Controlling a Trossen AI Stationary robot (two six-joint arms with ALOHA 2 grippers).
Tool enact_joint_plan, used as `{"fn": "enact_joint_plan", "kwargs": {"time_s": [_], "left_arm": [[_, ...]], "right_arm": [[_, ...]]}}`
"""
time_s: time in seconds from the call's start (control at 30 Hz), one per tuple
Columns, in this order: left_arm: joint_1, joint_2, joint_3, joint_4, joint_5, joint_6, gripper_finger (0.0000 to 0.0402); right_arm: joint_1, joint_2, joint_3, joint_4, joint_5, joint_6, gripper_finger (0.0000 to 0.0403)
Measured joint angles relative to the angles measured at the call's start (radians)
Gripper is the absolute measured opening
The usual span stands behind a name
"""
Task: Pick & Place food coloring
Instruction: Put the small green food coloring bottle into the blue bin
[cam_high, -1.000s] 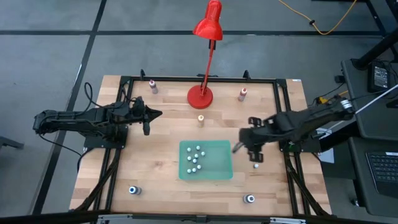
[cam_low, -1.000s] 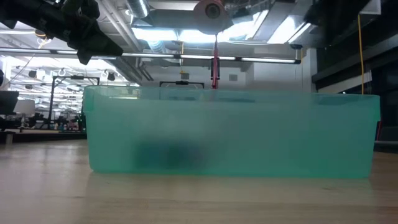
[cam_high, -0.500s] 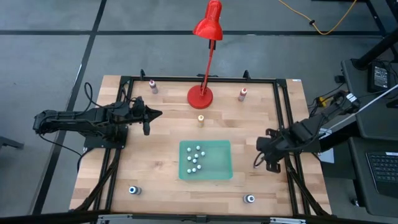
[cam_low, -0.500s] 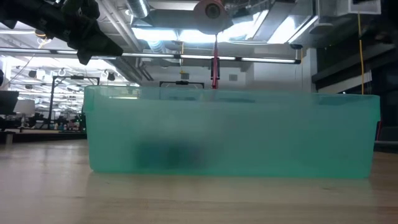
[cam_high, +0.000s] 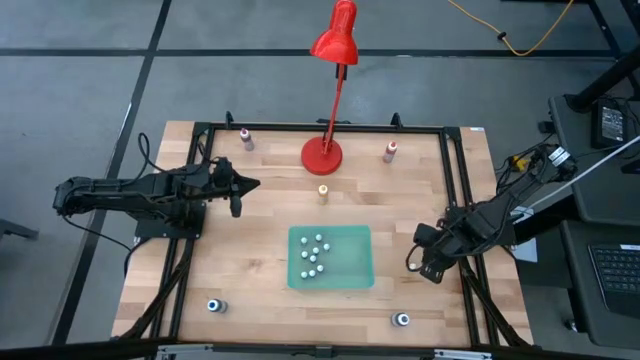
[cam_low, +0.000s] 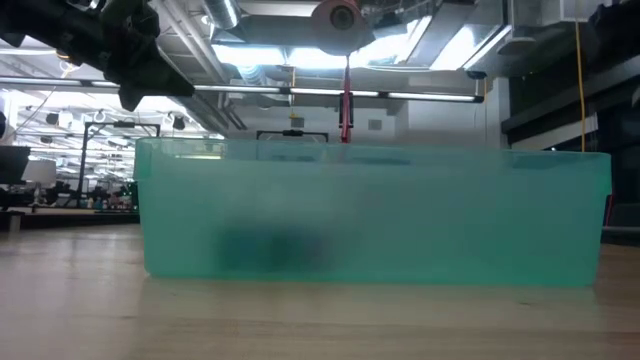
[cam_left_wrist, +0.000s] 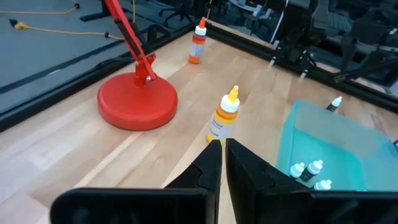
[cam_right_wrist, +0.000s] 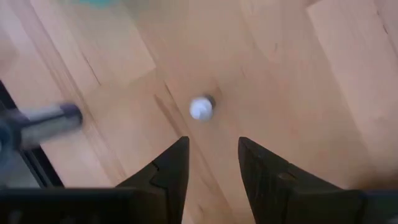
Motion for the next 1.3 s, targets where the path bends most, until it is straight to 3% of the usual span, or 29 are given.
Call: {"fn": "enact_joint_plan", "kwargs": {"time_s": [0.1, 0.33, 0.5, 1.0, 1.3], "left_arm": [[0.0, 0.0, 0.0, -0.003, 0.0, -0.004, 0.0017], [0.0, 0.0, 0.0, -0.005, 0.001, -0.004, 0.0017], [0.0, 0.0, 0.0, -0.005, 0.0, -0.004, 0.0017], [0.0, 0.0, 0.0, -0.005, 0.0, -0.028, 0.0017], [0.0, 0.0, 0.0, -0.004, 0.0, -0.052, 0.0017]], "right_arm": [[0.004, 0.002, -0.012, 0.05, 0.039, 0.043, 0.016], [0.003, 0.042, -0.012, 0.053, 0.084, 0.205, 0.0251], [0.003, 0.106, -0.012, 0.059, 0.084, 0.304, 0.0276], [0.003, 0.329, -0.012, 0.156, 0.036, 0.303, 0.0255], [0.003, 0.37, -0.012, 0.188, 0.009, 0.299, 0.0195]]}}
